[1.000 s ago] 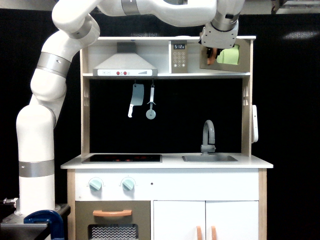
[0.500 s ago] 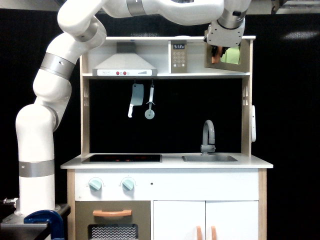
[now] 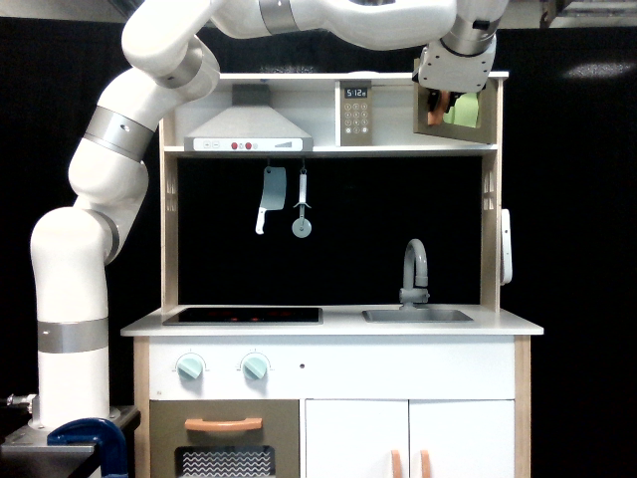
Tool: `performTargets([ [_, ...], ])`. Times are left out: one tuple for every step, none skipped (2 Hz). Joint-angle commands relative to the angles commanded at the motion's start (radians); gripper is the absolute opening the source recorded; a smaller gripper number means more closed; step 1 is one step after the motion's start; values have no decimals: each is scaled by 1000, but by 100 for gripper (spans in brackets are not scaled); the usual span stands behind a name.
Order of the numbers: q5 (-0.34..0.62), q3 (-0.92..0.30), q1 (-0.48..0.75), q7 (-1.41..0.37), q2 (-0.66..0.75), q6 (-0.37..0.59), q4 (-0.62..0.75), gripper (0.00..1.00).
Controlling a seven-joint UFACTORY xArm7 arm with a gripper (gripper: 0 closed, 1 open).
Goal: Open the oven door
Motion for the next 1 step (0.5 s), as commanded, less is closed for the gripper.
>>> performTargets([
  [-11, 11, -1, -4, -16, -8, -20, 100],
])
